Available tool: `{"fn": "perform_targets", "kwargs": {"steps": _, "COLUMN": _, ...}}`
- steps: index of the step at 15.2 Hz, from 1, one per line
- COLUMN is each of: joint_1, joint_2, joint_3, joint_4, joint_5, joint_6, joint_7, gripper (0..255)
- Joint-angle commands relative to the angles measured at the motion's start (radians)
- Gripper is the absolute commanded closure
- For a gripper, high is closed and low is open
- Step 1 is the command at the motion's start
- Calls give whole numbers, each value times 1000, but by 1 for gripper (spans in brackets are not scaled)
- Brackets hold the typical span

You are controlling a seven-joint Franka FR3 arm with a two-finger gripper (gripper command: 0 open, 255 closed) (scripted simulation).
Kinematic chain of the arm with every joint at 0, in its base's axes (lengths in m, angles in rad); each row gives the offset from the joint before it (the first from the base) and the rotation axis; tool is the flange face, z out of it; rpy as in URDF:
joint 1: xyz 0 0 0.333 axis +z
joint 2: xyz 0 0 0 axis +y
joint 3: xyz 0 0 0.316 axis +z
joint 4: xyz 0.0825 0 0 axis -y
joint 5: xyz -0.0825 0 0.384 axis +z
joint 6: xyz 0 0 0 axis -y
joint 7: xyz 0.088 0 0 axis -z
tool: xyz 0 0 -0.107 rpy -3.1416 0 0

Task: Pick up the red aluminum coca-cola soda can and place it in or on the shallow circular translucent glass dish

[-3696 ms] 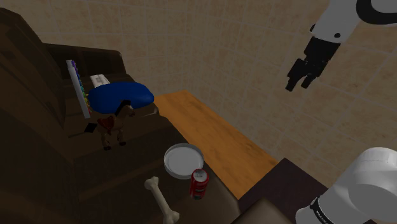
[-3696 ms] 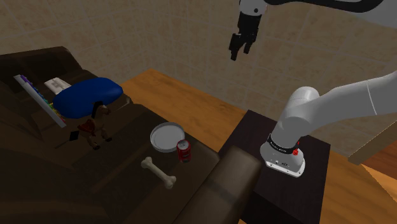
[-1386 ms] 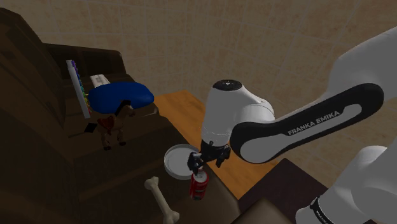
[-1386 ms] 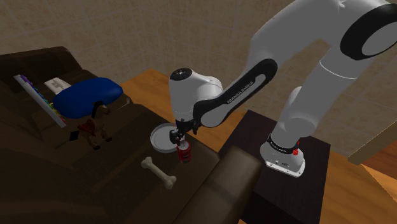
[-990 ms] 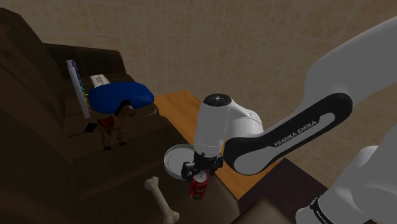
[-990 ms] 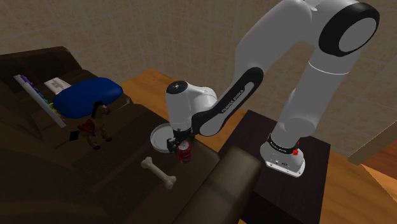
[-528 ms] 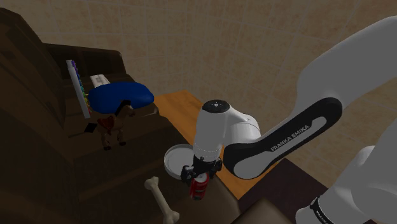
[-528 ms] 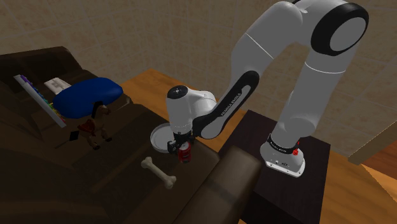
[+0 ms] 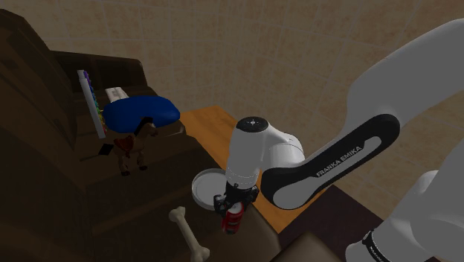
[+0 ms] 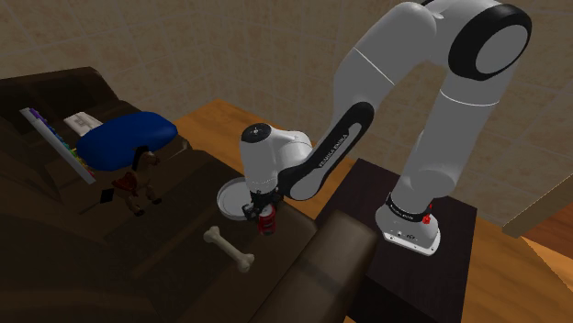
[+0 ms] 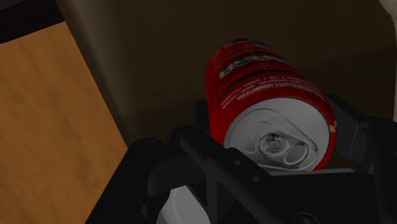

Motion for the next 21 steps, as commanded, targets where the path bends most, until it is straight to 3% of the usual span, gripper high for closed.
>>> {"fn": "perform_targets", "kwargs": {"steps": 1, "joint_1": 0, "joint_2": 0, "joint_3": 0, "joint_4": 0, "joint_5": 0, "joint_6": 0, "joint_7": 0, "gripper": 255}}
{"fn": "perform_targets", "kwargs": {"steps": 5, "joint_1": 0, "joint_2": 0, "joint_3": 0, "joint_4": 0, "joint_5": 0, "joint_6": 0, "joint_7": 0, "gripper": 255}}
{"fn": "perform_targets", "kwargs": {"steps": 21, "joint_1": 4, "joint_2": -194, "joint_3": -4, "joint_4": 66, "joint_5": 157, "joint_6": -228, "joint_7": -115, "gripper": 255}}
